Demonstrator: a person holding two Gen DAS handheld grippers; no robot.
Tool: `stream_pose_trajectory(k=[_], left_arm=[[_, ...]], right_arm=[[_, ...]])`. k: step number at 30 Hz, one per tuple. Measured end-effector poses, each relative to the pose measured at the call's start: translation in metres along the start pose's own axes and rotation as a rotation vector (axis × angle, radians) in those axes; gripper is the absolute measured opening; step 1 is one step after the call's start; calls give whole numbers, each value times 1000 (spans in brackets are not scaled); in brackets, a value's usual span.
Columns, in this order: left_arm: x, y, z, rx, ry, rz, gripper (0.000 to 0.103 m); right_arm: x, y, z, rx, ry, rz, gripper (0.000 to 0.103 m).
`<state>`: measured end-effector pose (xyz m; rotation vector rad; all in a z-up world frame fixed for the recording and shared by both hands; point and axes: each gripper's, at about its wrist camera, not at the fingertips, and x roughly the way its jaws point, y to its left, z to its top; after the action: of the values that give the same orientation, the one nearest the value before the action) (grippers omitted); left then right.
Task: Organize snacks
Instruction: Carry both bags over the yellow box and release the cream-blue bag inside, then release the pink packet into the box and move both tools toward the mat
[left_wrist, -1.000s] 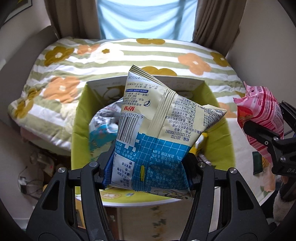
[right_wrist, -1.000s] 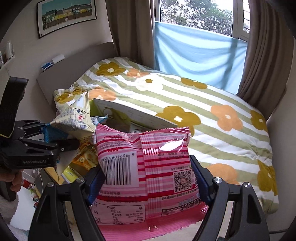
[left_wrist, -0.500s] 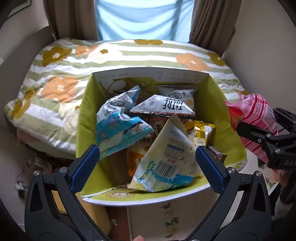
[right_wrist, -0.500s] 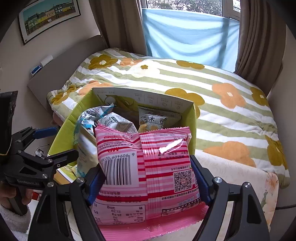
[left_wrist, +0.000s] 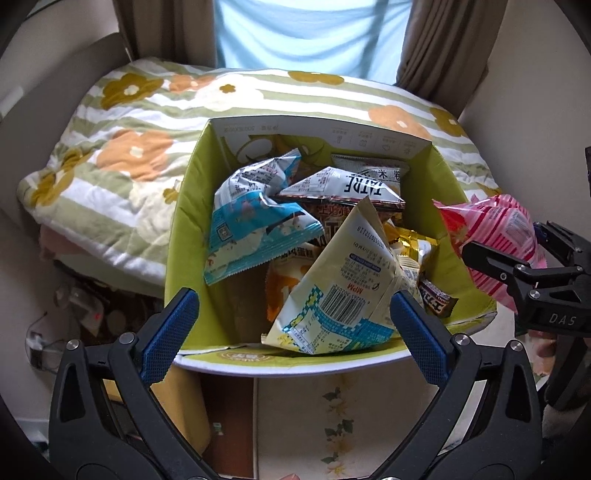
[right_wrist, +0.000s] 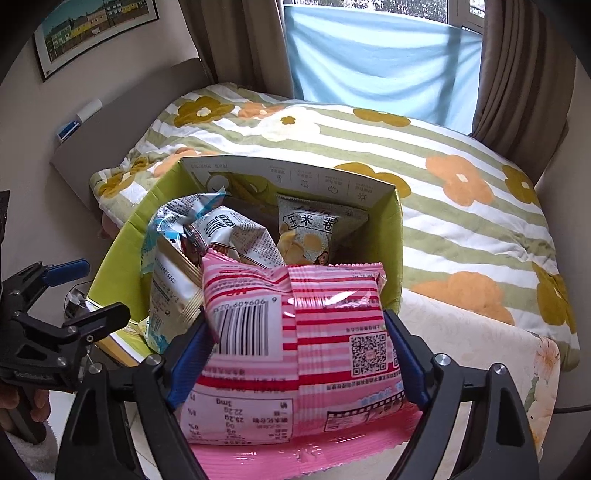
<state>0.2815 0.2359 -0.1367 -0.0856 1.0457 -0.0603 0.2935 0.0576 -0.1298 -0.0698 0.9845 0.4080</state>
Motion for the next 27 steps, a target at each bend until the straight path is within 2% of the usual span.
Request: stream_pose_trajectory(k=[2,6,12,20,27], left_arm=[[-1,0,-3,-2,0,3,103],[-3,2,-9,-10,4,-1,103],[-8,6,-12,-29,-1,-13,102],[-14,1,-7,-9,-20,-14,102],[-25,-29,-3,76,-69,-37,102]], right_arm=[[-2,-2,-4,13,-22,36,103],[-6,-5,-9,43,-67,63,103],[-8,-2,-11,48,-55,75,103],[-20,3,-15,38,-51,33,103],[-47,-12,-26,82,-61,-39,103]])
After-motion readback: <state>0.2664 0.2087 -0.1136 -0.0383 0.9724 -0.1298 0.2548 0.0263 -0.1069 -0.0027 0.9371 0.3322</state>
